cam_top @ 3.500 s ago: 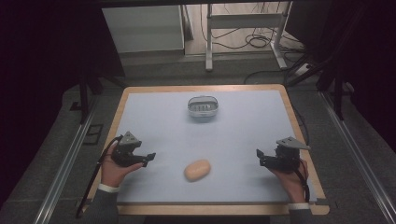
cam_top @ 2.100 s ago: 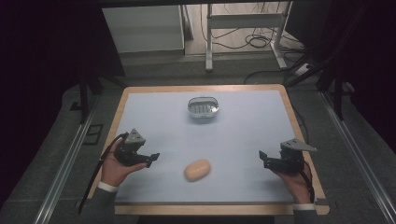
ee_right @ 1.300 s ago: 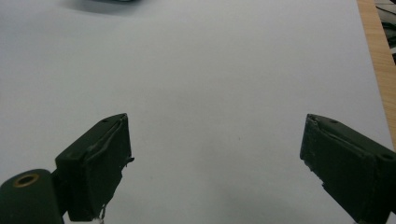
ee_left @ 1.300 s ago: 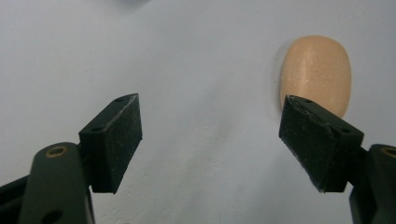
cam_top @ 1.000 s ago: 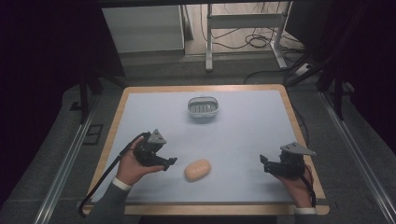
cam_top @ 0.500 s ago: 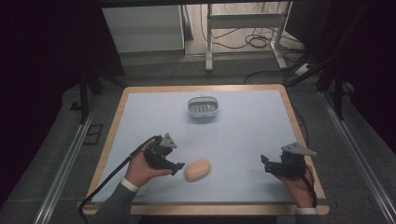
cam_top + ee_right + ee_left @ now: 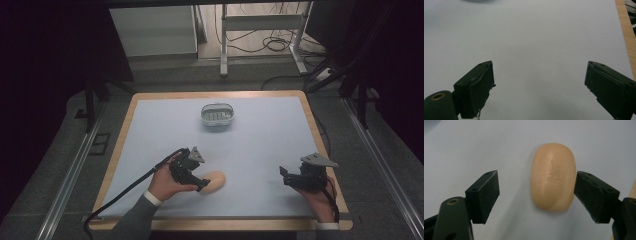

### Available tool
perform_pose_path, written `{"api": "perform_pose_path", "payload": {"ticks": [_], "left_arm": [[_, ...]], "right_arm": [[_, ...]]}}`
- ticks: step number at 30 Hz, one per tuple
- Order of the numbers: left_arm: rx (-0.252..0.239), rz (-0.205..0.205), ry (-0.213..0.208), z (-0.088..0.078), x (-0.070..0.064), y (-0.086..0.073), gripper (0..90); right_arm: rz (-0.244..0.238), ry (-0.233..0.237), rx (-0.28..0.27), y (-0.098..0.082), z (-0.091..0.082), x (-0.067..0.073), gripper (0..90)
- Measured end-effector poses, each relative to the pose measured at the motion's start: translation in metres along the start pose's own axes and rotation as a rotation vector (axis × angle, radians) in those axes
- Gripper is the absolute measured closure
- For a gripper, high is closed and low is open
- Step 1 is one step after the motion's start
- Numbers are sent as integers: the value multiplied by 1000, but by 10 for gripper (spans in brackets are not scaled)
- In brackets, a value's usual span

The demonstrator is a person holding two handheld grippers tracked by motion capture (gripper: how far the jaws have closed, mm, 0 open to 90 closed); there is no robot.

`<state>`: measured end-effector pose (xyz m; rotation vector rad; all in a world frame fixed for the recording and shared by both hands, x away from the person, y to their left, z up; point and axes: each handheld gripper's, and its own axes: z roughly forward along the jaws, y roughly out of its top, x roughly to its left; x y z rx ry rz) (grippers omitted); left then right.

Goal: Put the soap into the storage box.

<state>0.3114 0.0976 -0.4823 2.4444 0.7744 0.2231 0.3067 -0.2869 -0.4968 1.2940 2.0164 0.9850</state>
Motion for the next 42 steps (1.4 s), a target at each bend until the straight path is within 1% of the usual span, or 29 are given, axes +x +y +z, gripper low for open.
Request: {"api": "perform_pose_path", "payload": {"ticks": [2, 7, 9, 11, 12, 14, 16, 20, 24, 26, 27, 29, 30, 35, 37, 42], "left_arm": [[9, 1, -6, 3, -1, 0, 207], [20, -17, -29, 12, -3, 1, 210], [46, 6, -27, 15, -5, 3, 208], [59, 21, -29, 18, -9, 7, 206], [58, 21, -32, 20, -9, 9, 206], [62, 5, -46, 23, -8, 10, 209], [79, 5, -47, 27, -7, 10, 209], [90, 2, -76, 35, -10, 10, 210], [102, 4, -85, 42, -12, 8, 219], [103, 4, -86, 44, -13, 8, 241], [102, 4, -88, 44, -13, 8, 262], [99, 6, -71, 45, -14, 8, 307], [99, 8, -71, 45, -14, 8, 318], [97, 13, -67, 44, -14, 7, 325], [97, 16, -58, 43, -13, 8, 326], [72, 10, -55, 34, -9, 9, 326]], "right_arm": [[1, -1, -1, 0, 0, 0, 88], [-1, 0, 7, -1, 2, 0, 88], [-4, 0, 7, -1, 3, 1, 88], [-7, -1, 9, -1, 3, 2, 88], [-8, -2, 9, -1, 3, 2, 88], [-8, -3, 9, -1, 3, 2, 88], [-6, -7, 11, -1, 3, 0, 88], [-2, -9, 15, -3, 4, -1, 88], [-4, -14, 18, -3, 5, -1, 88], [-3, -11, 20, -3, 6, 0, 88], [-4, -11, 21, -3, 6, 0, 88], [-5, -12, 24, -3, 6, 0, 88], [-5, -12, 23, -3, 6, 0, 88], [-1, -20, 22, -3, 5, -1, 88], [0, -20, 19, -3, 5, -2, 88], [2, -21, 18, -3, 4, -3, 88]]}}
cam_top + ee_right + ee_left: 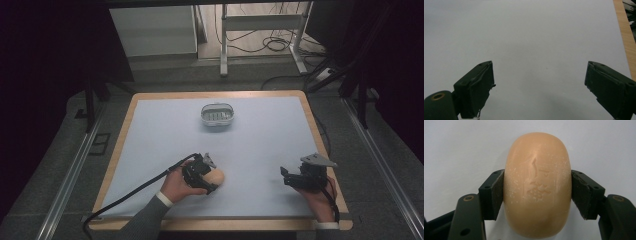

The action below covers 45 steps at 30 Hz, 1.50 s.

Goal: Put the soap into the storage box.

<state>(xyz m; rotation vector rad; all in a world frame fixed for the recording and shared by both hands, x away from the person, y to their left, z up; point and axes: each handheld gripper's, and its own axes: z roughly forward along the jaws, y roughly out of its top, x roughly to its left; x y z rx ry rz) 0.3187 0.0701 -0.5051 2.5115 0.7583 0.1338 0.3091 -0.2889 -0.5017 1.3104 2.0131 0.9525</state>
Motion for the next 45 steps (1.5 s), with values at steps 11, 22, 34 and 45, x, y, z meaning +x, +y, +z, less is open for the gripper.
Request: {"api": "perform_pose_path", "payload": {"ticks": [11, 22, 34, 45], "left_arm": [[-41, -15, 38, -22, 9, 1, 326], [-68, -31, 59, -37, 19, 1, 326], [-81, -45, 79, -48, 29, 1, 326], [-79, -33, 109, -57, 36, 9, 326]], "right_arm": [[5, -8, -11, 1, -3, -3, 88], [7, -9, -10, 0, -3, -4, 88], [4, -10, -9, 0, -3, -5, 88], [5, -14, -8, 0, -4, -5, 88]]}}
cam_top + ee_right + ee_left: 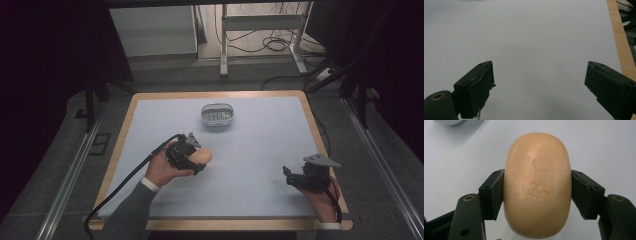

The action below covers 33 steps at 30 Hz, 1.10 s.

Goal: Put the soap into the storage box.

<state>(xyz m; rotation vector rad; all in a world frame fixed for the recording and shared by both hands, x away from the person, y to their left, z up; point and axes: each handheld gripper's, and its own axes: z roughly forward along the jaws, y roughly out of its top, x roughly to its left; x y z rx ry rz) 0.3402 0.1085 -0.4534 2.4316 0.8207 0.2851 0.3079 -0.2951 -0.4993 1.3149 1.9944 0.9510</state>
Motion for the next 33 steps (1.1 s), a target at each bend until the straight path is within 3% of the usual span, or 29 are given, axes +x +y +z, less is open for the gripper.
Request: {"api": "perform_pose_path", "payload": {"ticks": [33], "left_arm": [[-31, -60, 44, -3, 29, 4, 326]], "right_arm": [[1, -5, 13, -2, 2, -1, 88]]}}
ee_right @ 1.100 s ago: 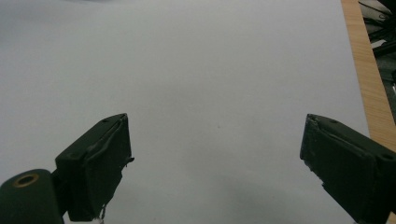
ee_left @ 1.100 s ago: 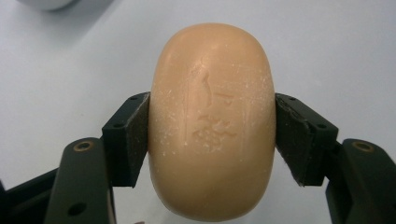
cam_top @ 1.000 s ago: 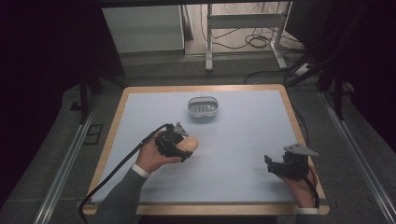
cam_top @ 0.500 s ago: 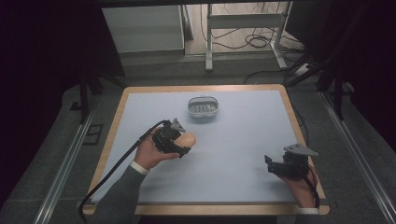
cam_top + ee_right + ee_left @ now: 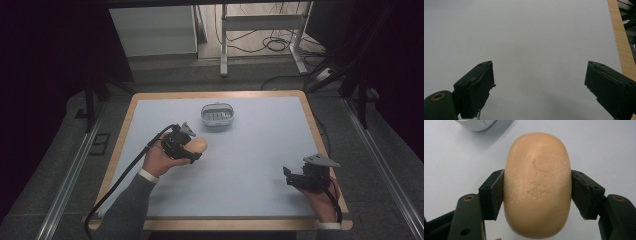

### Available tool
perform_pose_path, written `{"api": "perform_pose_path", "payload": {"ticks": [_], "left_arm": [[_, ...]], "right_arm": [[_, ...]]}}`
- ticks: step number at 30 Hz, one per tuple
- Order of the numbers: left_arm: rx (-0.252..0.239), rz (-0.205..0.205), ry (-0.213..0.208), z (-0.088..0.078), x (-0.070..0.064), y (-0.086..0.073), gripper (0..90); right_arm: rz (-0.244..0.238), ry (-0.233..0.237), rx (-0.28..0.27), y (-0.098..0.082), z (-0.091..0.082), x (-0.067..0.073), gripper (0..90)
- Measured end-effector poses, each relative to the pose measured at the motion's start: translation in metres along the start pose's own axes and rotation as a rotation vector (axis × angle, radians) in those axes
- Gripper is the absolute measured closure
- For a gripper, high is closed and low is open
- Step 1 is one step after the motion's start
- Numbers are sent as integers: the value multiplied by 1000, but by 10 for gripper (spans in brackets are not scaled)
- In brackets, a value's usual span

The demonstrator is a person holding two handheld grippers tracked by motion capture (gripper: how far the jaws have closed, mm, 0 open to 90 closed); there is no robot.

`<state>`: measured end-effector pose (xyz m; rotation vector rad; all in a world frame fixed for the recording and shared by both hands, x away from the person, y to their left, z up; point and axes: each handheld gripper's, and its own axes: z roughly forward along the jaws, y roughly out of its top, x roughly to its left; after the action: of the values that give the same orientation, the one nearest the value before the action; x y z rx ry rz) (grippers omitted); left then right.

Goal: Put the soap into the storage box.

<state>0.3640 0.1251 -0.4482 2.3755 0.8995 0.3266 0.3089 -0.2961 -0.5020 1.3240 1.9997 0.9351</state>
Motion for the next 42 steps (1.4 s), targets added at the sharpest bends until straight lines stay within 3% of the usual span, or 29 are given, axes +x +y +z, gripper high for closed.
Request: {"api": "perform_pose_path", "payload": {"ticks": [21, 42], "left_arm": [[23, 19, 22, 6, 10, 15, 326], [11, 52, 36, 2, 8, 33, 326]], "right_arm": [[-1, -3, 3, -1, 1, -1, 88], [-3, -6, 8, -2, 2, -1, 88]]}}
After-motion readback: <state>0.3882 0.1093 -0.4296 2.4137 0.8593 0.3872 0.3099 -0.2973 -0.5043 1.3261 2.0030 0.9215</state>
